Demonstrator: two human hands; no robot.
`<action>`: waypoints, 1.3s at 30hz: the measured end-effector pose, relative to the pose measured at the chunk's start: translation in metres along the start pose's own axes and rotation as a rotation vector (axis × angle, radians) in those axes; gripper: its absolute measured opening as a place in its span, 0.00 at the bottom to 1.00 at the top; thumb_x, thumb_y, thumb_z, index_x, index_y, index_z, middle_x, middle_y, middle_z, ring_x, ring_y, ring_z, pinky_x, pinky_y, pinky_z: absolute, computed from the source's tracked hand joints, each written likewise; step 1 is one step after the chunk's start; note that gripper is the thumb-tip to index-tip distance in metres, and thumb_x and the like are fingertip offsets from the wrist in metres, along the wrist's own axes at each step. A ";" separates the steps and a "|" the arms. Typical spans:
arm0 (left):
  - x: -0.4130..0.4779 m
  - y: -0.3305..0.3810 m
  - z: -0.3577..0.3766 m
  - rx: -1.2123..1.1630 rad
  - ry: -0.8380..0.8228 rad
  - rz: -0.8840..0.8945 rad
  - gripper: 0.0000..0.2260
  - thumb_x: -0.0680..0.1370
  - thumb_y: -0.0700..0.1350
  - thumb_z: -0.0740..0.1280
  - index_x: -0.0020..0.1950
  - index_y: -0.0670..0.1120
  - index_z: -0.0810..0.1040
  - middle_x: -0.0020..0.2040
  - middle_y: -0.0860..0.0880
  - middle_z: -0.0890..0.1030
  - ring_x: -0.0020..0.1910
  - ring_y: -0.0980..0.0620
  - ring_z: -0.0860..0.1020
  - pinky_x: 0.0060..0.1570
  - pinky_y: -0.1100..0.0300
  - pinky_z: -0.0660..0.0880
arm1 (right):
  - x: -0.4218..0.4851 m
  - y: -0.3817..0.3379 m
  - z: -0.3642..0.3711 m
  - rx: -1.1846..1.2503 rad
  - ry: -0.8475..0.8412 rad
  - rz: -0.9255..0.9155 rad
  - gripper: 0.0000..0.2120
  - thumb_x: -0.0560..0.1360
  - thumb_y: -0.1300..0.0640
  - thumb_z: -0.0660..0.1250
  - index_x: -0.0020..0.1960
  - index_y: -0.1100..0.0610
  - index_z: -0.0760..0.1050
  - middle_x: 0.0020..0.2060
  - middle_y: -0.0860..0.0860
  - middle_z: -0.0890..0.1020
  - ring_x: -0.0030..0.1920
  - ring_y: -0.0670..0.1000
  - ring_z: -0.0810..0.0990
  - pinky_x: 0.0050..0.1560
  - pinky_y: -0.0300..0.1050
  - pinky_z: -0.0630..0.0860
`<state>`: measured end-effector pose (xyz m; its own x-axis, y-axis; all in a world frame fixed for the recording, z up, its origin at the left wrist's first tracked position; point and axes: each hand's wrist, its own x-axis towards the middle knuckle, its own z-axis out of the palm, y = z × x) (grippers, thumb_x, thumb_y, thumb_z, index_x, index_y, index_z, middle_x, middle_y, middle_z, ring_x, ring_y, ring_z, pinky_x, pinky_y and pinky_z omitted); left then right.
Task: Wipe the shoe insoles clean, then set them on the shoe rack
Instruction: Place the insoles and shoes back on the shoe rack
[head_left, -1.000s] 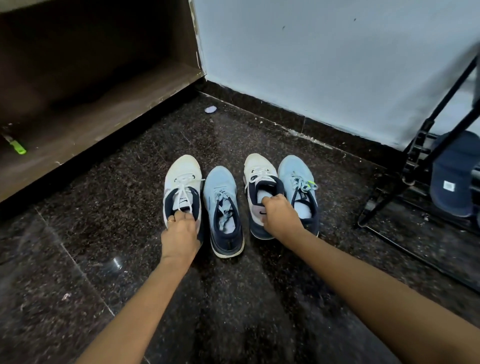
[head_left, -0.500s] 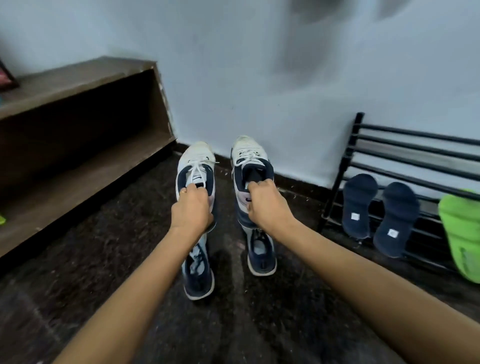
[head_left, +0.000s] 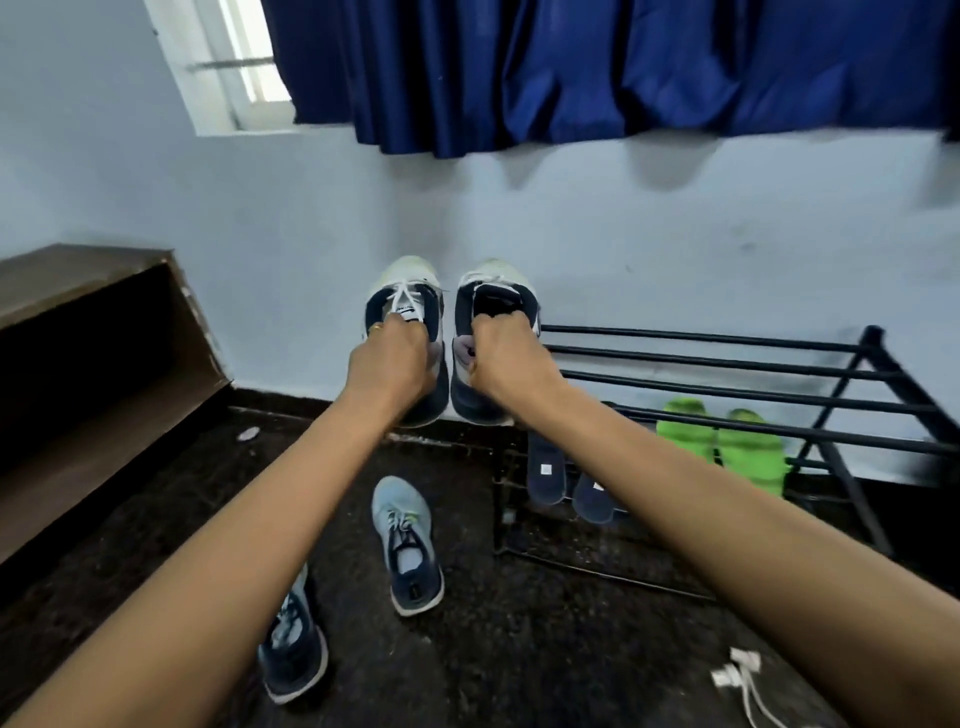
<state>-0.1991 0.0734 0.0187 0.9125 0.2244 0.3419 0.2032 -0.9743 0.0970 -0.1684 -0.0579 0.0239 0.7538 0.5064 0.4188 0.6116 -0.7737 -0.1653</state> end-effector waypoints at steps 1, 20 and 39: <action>0.005 0.014 -0.003 -0.015 0.008 0.030 0.15 0.81 0.49 0.60 0.56 0.38 0.76 0.57 0.37 0.74 0.56 0.36 0.75 0.49 0.46 0.74 | 0.000 0.011 -0.010 0.011 -0.007 0.023 0.08 0.78 0.62 0.57 0.53 0.62 0.73 0.52 0.60 0.77 0.55 0.60 0.74 0.48 0.45 0.65; 0.073 0.145 0.074 -0.153 -0.139 0.244 0.12 0.79 0.44 0.63 0.59 0.39 0.74 0.61 0.39 0.72 0.61 0.39 0.72 0.52 0.48 0.73 | 0.003 0.172 0.006 0.049 -0.067 0.325 0.18 0.74 0.57 0.63 0.30 0.54 0.58 0.34 0.55 0.72 0.40 0.57 0.73 0.36 0.42 0.64; 0.075 0.133 0.092 -0.197 -0.143 0.239 0.20 0.77 0.41 0.65 0.68 0.42 0.66 0.67 0.40 0.67 0.67 0.36 0.64 0.64 0.41 0.67 | 0.013 0.170 0.016 -0.135 -0.178 0.334 0.11 0.75 0.58 0.60 0.54 0.63 0.68 0.54 0.62 0.76 0.56 0.62 0.73 0.54 0.48 0.67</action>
<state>-0.0708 -0.0416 -0.0282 0.9695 -0.0286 0.2434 -0.0823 -0.9735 0.2133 -0.0509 -0.1768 -0.0126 0.9428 0.2678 0.1985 0.2982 -0.9438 -0.1426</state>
